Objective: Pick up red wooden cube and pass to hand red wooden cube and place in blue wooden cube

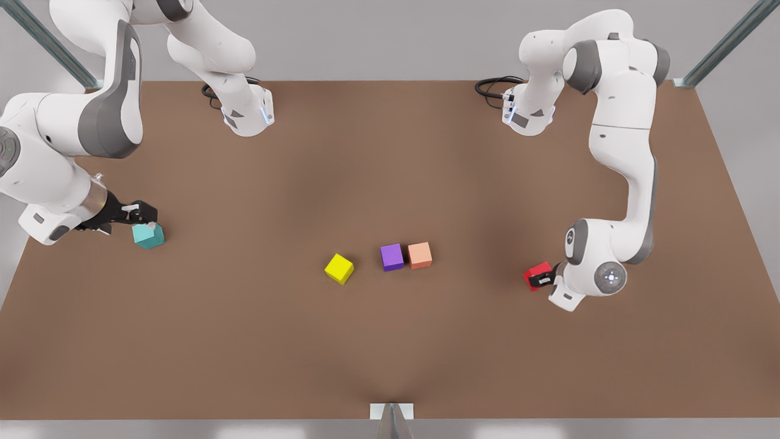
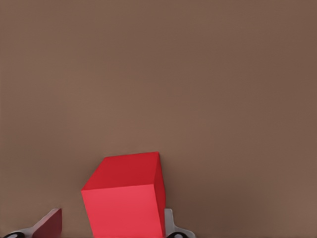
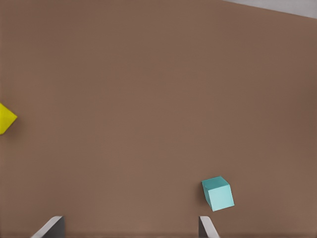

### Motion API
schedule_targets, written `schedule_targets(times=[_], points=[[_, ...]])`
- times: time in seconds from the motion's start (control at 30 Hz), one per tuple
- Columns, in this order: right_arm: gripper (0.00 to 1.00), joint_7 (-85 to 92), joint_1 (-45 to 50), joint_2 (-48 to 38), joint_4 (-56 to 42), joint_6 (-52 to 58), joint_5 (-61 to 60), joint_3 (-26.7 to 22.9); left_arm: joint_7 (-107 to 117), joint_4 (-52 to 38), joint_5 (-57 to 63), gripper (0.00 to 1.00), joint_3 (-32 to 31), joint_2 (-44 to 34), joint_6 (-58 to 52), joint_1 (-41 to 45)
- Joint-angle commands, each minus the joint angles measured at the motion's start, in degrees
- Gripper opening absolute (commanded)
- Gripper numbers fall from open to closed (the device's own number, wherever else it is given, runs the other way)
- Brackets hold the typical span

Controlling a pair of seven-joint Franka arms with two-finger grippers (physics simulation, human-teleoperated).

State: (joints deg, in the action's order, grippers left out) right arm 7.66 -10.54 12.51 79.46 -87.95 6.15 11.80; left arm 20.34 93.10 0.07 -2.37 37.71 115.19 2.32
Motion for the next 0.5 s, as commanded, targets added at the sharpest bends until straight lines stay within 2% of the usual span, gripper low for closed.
schedule_targets(times=[0.0,0.47], points=[[1.00,0.7,0.0,0.0,0.0,0.1,-0.1,0.0,9.7,0.2,0.2,1.00,0.0,-0.2,1.3,0.1],[1.00,0.7,0.3,0.0,0.2,0.3,0.3,0.0,9.9,0.1,-0.3,1.00,0.0,2.0,5.0,0.2]])
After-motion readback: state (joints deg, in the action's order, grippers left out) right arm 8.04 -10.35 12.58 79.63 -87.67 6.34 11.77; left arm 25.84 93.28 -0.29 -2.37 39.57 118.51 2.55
